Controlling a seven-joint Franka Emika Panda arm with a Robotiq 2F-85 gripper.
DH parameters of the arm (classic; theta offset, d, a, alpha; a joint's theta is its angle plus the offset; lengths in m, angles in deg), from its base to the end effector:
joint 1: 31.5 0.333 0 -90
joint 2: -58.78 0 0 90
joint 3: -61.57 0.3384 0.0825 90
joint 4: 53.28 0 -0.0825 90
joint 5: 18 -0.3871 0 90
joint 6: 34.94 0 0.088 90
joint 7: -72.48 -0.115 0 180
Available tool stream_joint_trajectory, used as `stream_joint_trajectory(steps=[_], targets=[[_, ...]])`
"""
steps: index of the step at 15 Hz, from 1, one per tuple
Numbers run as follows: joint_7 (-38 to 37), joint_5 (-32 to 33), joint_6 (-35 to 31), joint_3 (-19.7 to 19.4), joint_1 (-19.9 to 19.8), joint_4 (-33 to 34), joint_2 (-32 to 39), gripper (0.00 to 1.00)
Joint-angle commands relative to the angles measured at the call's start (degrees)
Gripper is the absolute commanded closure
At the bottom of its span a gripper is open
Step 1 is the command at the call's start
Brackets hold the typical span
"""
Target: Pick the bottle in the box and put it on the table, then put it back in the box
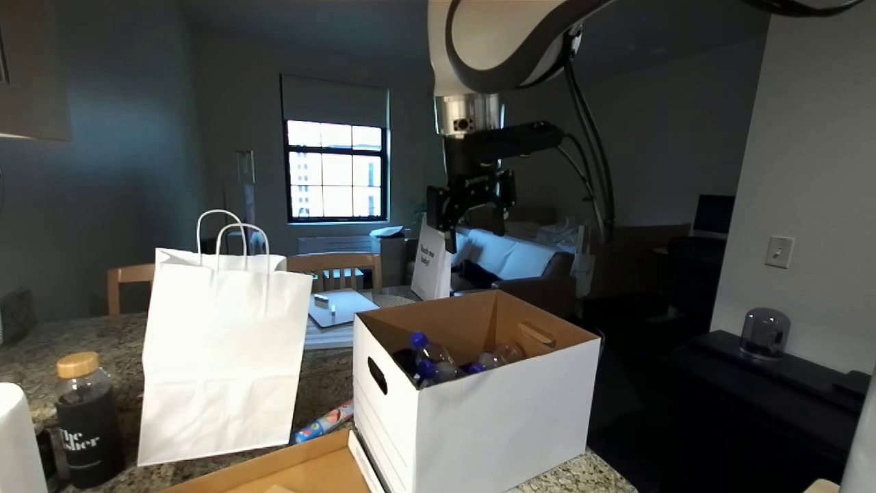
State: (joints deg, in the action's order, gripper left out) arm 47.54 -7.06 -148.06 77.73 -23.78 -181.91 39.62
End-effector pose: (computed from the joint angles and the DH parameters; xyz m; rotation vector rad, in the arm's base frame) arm 0.4195 0.1817 0.5154 2.9065 0.0580 0.2240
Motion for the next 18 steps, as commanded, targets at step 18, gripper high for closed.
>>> stream_joint_trajectory(steps=[18], targets=[[-9.46,0.06,-6.43,-3.46,-0.58,8.54,18.78,0.0]])
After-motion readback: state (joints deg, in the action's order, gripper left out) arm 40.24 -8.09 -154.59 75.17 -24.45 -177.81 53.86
